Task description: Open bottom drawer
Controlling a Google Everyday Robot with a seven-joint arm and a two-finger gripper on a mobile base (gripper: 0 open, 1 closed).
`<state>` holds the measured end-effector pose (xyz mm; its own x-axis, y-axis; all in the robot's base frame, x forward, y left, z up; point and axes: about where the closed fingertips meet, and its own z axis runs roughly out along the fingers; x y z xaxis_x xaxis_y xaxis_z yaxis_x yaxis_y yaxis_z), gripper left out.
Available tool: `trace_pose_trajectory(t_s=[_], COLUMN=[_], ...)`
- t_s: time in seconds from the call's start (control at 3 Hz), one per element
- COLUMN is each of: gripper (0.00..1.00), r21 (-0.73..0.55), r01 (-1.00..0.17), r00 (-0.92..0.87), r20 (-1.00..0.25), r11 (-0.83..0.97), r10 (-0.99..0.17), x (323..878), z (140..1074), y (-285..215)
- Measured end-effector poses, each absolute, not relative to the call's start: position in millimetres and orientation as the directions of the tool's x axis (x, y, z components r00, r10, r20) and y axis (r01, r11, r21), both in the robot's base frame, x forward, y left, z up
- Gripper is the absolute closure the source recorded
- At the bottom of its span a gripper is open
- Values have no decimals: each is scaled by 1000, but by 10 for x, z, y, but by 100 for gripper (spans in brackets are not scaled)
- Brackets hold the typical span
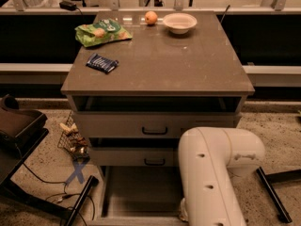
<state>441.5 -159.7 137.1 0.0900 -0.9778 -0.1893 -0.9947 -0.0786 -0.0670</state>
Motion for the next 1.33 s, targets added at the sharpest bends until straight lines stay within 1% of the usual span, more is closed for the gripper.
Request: trace_pose_trajectory(t_s=[0.33,0.67,1.0,1.33], gripper=[100,100,100,100], r21=[7,7,44,110], r01=[-1000,-1000,-999,-994], r00=[27,27,17,-12], r20=[-218,-218,-220,-235], r11=[-29,-29,-27,-15], r10=[-976,-976,-975,-972], x=[3961,3961,3891,3619], z=[1491,1491,1383,1286], y=[-1734,-1734,-1754,-1802])
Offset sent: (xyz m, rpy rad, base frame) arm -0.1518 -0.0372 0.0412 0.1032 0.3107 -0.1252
